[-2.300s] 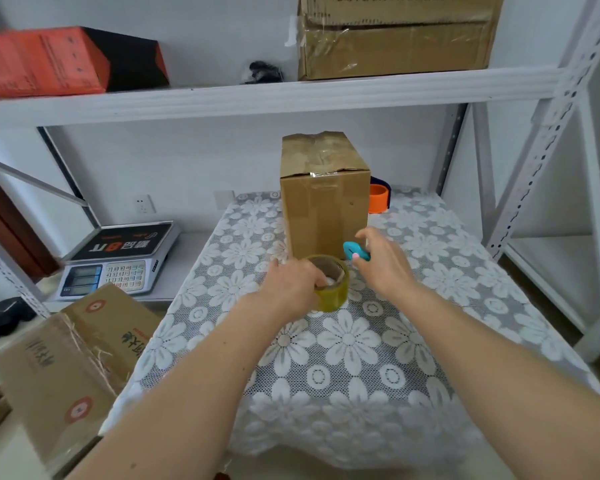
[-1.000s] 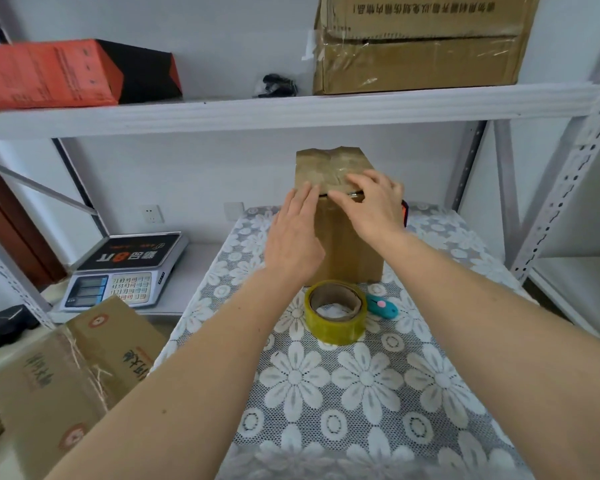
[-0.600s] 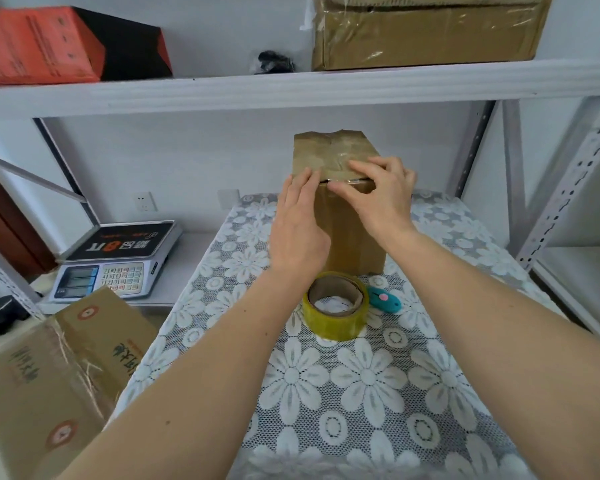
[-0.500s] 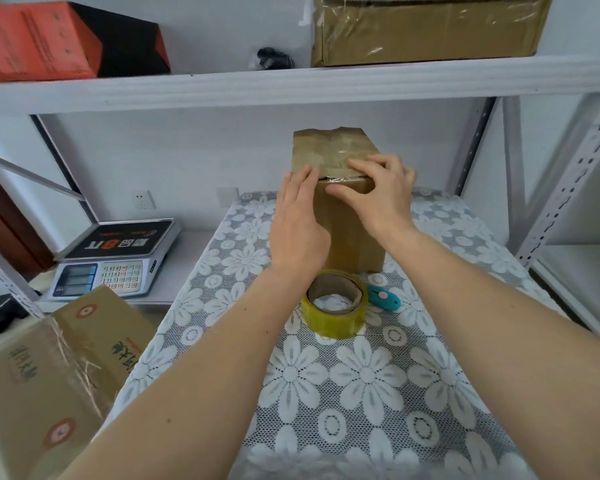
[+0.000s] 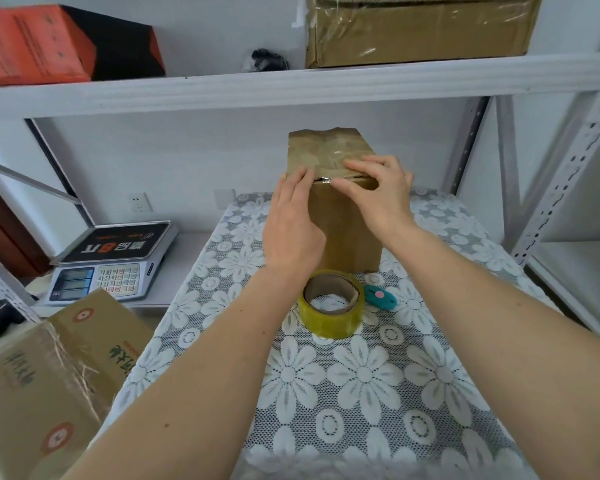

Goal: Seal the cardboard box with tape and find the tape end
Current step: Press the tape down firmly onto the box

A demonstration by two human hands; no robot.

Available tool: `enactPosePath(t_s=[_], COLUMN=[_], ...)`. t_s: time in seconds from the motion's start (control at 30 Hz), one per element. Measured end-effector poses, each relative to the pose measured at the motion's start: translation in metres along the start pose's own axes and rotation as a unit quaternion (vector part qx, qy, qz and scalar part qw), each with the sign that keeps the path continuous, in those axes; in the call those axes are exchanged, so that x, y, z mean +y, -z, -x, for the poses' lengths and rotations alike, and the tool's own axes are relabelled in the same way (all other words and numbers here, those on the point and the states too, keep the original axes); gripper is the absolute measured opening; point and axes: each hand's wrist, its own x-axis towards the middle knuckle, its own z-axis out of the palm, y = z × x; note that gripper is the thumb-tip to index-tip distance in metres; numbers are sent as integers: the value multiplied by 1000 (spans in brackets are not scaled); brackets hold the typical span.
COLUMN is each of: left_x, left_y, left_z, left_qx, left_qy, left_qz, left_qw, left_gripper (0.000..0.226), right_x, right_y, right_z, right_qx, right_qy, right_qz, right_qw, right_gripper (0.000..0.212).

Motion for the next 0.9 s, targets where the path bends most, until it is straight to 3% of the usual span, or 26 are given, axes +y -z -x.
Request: enactPosePath(t_s=[0.43,0.7,0.9], left_x=[2,1,0], left_y=[2,-1,-3], left_z=[1,0,0], left_qx=[-7,4,18], left_qy=[3,-11,-15], left_qz=[-11,-20,-19], left_qw=[1000,1000,1000], left_gripper=[79,78,79], right_x=[2,9,20], right_y=[15,8,13], right_z=[3,-4,-8], right_qx=[-52,-15,-46], right_qy=[22,8,27], right_qz=[31,-49,-54], right_qw=[998,999,997], right_gripper=[55,37,34])
